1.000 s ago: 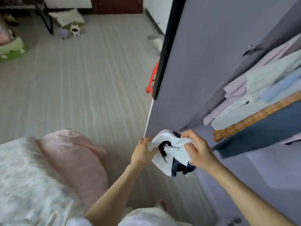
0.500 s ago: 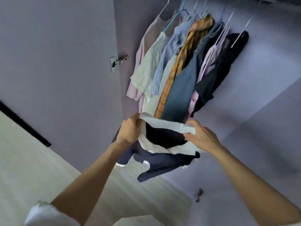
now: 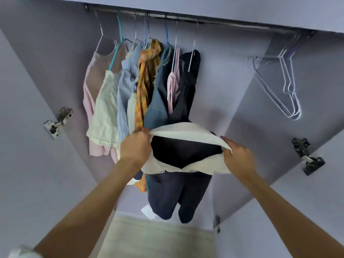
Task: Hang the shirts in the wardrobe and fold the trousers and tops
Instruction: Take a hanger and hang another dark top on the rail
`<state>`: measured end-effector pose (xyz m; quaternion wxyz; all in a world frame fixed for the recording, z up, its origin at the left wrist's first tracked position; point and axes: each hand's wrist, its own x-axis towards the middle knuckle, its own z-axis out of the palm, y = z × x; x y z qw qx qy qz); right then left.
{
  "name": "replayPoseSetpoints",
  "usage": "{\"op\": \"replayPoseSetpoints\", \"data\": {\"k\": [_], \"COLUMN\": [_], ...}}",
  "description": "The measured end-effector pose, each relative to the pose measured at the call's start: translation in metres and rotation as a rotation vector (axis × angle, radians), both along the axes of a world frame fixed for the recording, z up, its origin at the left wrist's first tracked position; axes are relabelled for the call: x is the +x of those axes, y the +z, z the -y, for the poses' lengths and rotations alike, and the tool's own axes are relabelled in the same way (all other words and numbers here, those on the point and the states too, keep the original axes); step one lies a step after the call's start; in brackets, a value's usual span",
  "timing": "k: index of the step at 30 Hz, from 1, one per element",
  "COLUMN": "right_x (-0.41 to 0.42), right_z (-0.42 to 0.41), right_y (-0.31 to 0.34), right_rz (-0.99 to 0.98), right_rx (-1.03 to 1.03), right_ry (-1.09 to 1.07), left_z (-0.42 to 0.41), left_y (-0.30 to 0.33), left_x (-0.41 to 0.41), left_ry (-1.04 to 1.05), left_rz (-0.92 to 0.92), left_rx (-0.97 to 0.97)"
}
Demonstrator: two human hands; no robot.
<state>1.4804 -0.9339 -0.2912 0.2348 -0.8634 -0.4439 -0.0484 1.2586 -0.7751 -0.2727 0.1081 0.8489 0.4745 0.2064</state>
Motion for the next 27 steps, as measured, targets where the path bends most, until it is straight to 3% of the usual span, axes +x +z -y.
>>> {"op": "replayPoseSetpoints", "data": {"k": [3,5,10,12,14,16,18,25,27], "right_x": [0.013,0.024,0.065,0.085,0.11,0.134,0.155,0.192,0.204], "right_z": [0.003,0.008,0.015,0.016,0.014,0.007,-0.001,-0.019,-0.022], "right_y": [0.015,0.031,0.068,0.077,0.083,0.086,0.088,0.089,0.08], "right_rz": [-0.142,-0.182,-0.223,-0.119,0.142,0.314,0.363,0.623,0.507], "right_rx": [-0.113,-0.02,-0.18,-0.053,0.034,-0.118,-0.272,-0.385,-0.382], "right_ry": [-0.06,-0.158,-0.106,-0.154,-0.283,-0.385,-0.456,-0.55,-0.502], "left_z": [-0.013,-0.021,-0.022,-0.02,-0.02,-0.021,-0.024,-0.042,-0.045], "left_y": [0.009,0.019,0.063,0.075,0.085,0.091,0.094,0.085,0.083], "left_x": [0.026,0.044,0.106,0.132,0.157,0.174,0.184,0.192,0.191], "left_ry": [-0.157,-0.269,-0.427,-0.47,-0.499,-0.511,-0.514,-0.482,-0.464], "left_rz": [-0.16,-0.07,0.236,0.282,0.309,0.32,0.323,0.354,0.346], "left_rx": [0.037,0.059,-0.09,-0.121,-0.128,-0.111,-0.088,-0.043,-0.042]}}
